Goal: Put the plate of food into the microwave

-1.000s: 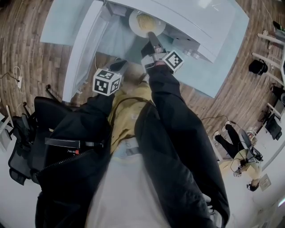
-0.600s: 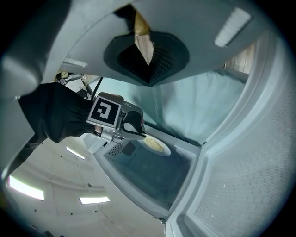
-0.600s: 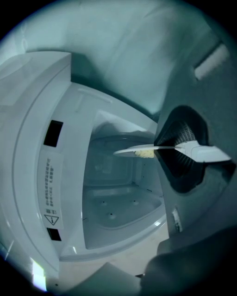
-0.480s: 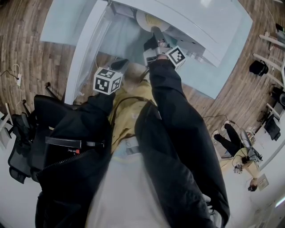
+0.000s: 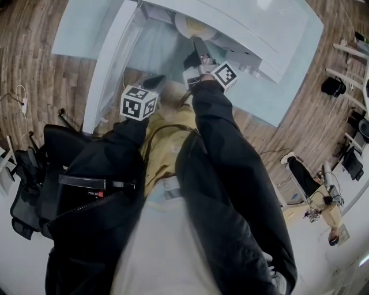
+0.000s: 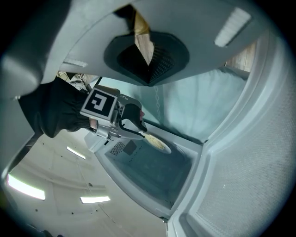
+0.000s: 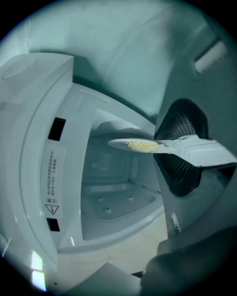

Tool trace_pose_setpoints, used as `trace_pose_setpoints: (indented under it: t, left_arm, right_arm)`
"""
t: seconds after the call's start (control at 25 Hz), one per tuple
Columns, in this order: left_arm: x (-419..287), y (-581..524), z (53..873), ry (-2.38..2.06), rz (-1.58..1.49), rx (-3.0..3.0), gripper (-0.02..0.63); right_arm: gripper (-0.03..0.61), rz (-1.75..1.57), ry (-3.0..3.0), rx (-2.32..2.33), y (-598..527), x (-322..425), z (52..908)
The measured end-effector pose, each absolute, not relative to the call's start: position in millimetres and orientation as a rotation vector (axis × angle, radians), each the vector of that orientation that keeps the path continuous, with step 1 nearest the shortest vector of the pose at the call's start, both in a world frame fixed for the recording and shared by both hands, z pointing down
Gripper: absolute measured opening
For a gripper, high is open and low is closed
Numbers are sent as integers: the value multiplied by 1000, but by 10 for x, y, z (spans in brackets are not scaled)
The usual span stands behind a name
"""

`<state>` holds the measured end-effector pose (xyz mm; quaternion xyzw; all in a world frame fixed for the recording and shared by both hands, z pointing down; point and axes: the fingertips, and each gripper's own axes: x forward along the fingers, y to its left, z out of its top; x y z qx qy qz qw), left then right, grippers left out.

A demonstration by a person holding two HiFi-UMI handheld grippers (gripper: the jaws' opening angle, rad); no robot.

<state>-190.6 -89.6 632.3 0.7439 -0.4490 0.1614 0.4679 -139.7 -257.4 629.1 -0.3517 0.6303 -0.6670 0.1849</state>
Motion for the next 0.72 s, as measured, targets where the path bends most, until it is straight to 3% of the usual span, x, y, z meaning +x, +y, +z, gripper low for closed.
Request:
trace_pose_setpoints:
  t: [0.16, 0.32, 0.72]
  left_arm:
    - [-1817, -985, 6207, -1122, 381, 1851, -2]
    - [-1667, -1068, 5955, -1151, 350, 1892, -2]
    - [-1486, -1439, 5040, -1300, 262, 2057, -2]
  right_arm:
    - [72, -1885, 1941, -968, -2292, -1342, 6160]
    - [-6, -1813, 2162, -1001, -2014, -1195, 5926]
    - [-6, -1227, 2806, -1094, -1820, -1033, 4893]
